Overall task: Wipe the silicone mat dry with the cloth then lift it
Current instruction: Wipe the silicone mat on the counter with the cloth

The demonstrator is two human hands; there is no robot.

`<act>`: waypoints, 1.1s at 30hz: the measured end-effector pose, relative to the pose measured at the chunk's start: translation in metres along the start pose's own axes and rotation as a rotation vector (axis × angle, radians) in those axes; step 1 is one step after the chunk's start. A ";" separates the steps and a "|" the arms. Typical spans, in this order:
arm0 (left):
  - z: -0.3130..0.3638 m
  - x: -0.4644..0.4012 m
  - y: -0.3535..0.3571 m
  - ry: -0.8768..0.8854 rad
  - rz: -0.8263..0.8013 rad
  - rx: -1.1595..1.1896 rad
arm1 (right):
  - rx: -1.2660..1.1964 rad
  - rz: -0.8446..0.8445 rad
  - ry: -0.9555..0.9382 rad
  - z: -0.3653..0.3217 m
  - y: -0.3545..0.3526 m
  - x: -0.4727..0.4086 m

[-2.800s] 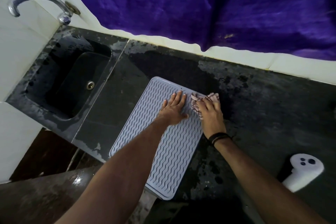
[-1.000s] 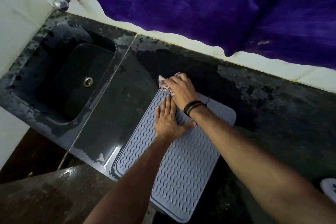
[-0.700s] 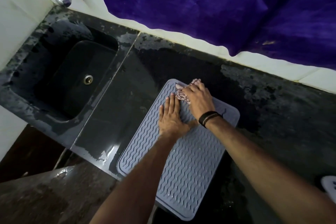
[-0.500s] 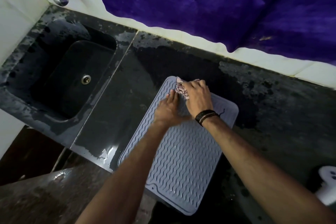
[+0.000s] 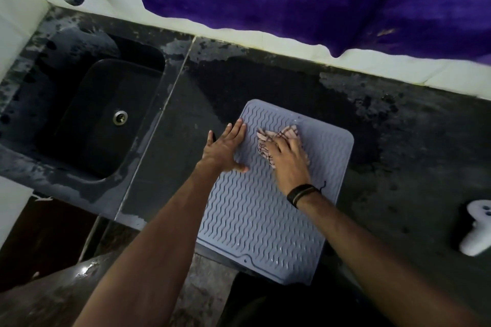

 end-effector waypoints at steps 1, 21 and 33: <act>0.000 0.000 0.001 0.000 -0.002 0.010 | -0.005 0.020 0.004 -0.003 0.000 0.007; -0.001 -0.001 0.002 -0.027 -0.044 0.062 | 0.023 -0.019 -0.004 -0.018 -0.007 -0.001; 0.004 0.001 0.000 -0.059 -0.036 0.051 | 0.052 -0.177 -0.333 -0.051 0.035 0.126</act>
Point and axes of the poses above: each hand's wrist, its own x-axis away from the middle knuckle, its own y-axis out of the palm, z = x × y, the point moved 9 cm from there along -x, towards the middle knuckle, and after that the axes turned 2 degrees about z, right-handed, at the moved point
